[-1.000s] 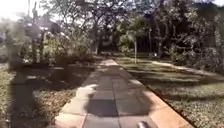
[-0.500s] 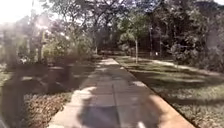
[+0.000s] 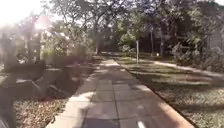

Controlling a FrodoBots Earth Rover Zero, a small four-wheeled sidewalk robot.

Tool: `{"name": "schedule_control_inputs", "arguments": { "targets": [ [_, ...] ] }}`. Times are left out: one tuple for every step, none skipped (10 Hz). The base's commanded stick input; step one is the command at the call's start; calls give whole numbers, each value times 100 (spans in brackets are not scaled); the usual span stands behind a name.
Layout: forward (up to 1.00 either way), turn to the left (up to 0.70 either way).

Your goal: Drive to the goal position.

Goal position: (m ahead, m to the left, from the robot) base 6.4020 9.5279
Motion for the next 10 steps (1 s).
{"name": "schedule_control_inputs", "arguments": {
  "targets": [
    [50,0],
    [50,0],
    [50,-36],
    [50,-50],
    [50,-50],
    [50,-50],
    [50,0],
    [50,0],
    [50,0],
    [50,0]
  ]
}}
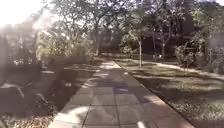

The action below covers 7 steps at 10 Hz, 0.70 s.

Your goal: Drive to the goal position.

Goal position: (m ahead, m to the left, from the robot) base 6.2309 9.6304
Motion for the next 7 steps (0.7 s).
{"name": "schedule_control_inputs", "arguments": {
  "targets": [
    [50,0],
    [50,0],
    [50,0],
    [50,0],
    [50,0],
    [50,0],
    [50,0]
  ]
}}
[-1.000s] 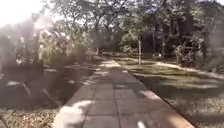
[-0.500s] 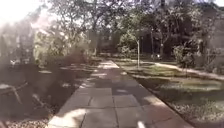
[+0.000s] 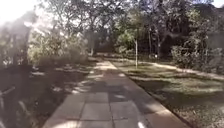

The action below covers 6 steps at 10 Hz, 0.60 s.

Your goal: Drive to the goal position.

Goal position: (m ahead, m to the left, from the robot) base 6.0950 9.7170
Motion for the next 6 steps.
{"name": "schedule_control_inputs", "arguments": {
  "targets": [
    [50,0],
    [50,0],
    [50,0],
    [50,0],
    [50,0],
    [50,0]
  ]
}}
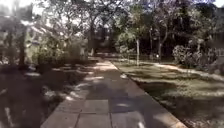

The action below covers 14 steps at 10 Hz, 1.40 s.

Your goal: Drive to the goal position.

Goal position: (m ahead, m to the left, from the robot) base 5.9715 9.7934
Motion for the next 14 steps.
{"name": "schedule_control_inputs", "arguments": {
  "targets": [
    [50,0],
    [50,0],
    [50,0],
    [50,0],
    [50,0],
    [50,0],
    [50,0],
    [50,0],
    [50,0],
    [50,0],
    [50,0],
    [50,0],
    [50,0],
    [50,0]
  ]
}}
